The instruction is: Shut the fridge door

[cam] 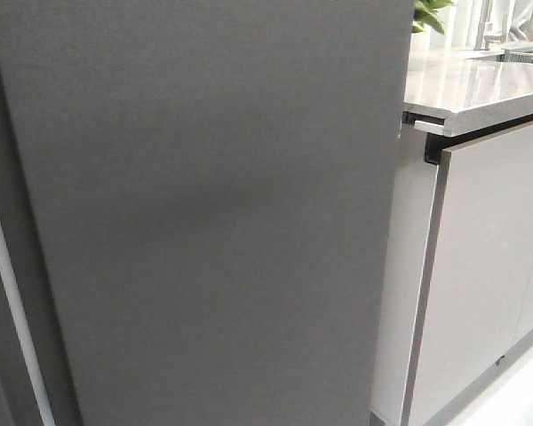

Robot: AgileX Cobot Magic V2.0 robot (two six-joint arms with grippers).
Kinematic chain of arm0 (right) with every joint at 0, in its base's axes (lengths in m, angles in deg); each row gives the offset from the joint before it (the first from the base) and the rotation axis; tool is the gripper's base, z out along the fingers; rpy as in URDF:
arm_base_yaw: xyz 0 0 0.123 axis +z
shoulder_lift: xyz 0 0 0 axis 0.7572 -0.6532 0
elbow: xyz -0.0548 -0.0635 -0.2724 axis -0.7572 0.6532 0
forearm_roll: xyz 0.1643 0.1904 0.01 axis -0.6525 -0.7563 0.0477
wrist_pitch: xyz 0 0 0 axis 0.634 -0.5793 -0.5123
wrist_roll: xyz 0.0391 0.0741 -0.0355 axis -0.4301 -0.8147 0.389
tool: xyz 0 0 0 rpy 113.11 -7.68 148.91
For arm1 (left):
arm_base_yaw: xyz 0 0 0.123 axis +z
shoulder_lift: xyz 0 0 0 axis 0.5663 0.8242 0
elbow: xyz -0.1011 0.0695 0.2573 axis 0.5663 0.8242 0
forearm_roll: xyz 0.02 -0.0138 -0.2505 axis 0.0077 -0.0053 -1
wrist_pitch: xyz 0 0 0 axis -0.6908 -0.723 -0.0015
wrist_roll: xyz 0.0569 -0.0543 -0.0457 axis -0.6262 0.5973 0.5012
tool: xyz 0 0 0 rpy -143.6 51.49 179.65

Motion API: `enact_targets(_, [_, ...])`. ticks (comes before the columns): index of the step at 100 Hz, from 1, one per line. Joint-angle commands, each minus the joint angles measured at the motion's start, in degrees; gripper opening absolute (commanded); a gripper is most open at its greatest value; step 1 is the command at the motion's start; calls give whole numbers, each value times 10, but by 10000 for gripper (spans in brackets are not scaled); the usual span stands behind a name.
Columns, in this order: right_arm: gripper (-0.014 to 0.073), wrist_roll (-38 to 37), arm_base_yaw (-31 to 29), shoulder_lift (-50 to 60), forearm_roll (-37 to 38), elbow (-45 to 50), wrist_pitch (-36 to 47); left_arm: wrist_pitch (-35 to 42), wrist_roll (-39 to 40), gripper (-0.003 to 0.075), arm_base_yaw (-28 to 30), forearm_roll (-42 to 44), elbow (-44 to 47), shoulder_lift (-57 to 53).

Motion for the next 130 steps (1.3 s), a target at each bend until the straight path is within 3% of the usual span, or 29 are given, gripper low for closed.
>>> enact_targets(1, [-44,-1,-4,0,-1,-11,37,41,2,-20,-1,-2,20,-6])
enact_targets(44, [-45,-1,-4,0,-1,-11,37,41,2,-20,-1,-2,20,-6])
enact_targets(59, [-45,-1,-18,11,30,16,91,41,2,-20,-1,-2,20,-6])
enact_targets(99, [-45,-1,-162,143,37,303,250,41,2,-20,-1,-2,20,-6])
enact_targets(130, [-45,-1,-200,272,21,547,390,41,2,-20,-1,-2,20,-6])
